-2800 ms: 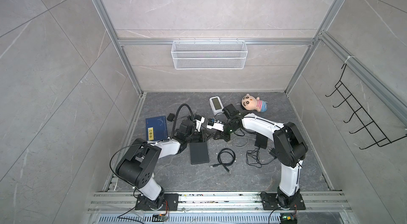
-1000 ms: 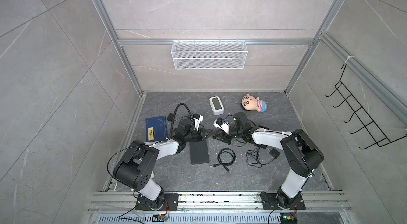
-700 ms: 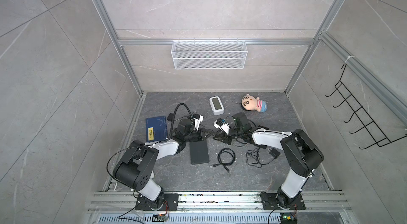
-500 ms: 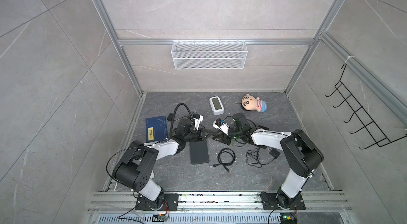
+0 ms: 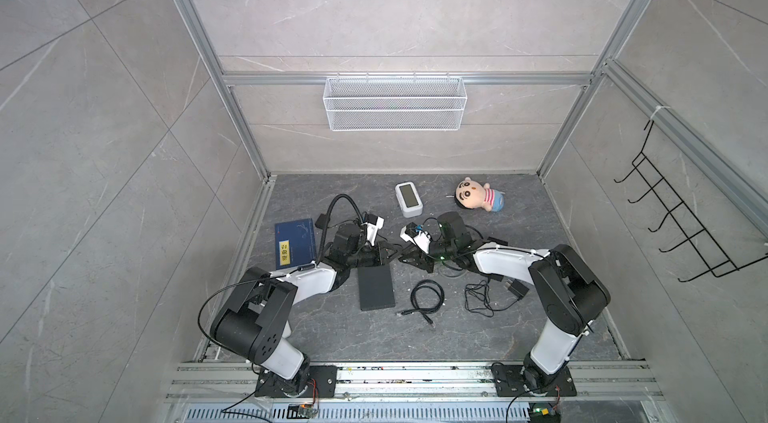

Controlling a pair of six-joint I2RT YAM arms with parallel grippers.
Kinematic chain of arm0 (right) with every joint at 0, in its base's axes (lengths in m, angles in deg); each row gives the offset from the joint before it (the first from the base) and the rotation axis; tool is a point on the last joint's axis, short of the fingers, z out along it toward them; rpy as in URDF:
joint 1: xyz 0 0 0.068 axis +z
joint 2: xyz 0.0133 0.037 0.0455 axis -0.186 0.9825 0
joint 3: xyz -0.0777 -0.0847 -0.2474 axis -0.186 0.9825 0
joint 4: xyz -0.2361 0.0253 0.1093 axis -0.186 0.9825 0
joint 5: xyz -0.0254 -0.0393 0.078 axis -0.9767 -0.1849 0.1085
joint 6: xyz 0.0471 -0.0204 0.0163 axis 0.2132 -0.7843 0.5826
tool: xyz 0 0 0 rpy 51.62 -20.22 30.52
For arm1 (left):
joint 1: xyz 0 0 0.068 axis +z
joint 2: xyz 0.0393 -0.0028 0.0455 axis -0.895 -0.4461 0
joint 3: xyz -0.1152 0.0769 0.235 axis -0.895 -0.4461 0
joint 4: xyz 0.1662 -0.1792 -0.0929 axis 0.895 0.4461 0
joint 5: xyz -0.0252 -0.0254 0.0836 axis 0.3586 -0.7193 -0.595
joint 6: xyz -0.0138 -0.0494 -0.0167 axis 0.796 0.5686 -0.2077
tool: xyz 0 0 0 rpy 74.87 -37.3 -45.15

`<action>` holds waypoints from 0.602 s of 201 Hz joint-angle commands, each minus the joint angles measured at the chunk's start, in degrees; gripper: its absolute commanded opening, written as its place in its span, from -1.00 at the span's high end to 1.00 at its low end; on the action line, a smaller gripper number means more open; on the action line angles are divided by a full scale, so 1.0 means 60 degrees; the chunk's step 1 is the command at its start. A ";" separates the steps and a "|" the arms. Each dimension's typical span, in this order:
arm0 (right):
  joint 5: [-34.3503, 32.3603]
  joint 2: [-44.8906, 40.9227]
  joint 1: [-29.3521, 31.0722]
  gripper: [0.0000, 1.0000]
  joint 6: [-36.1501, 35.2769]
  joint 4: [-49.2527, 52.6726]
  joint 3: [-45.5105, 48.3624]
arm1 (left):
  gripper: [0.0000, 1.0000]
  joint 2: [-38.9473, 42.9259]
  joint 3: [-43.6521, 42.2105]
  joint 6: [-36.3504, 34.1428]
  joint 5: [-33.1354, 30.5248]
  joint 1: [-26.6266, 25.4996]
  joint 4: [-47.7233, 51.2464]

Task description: Insert the plug into the switch port

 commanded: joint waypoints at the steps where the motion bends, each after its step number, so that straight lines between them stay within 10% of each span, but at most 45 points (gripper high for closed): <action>1: -0.0038 -0.0128 0.0051 0.48 0.0078 -0.0185 -0.0237 | 0.81 0.0292 -0.0008 -0.0009 0.0283 0.0012 -0.0039; 121: -0.0004 -0.0089 -0.0063 0.87 0.0404 -0.0806 -0.0113 | 0.76 0.0323 -0.0158 0.0085 0.0294 0.0007 -0.0159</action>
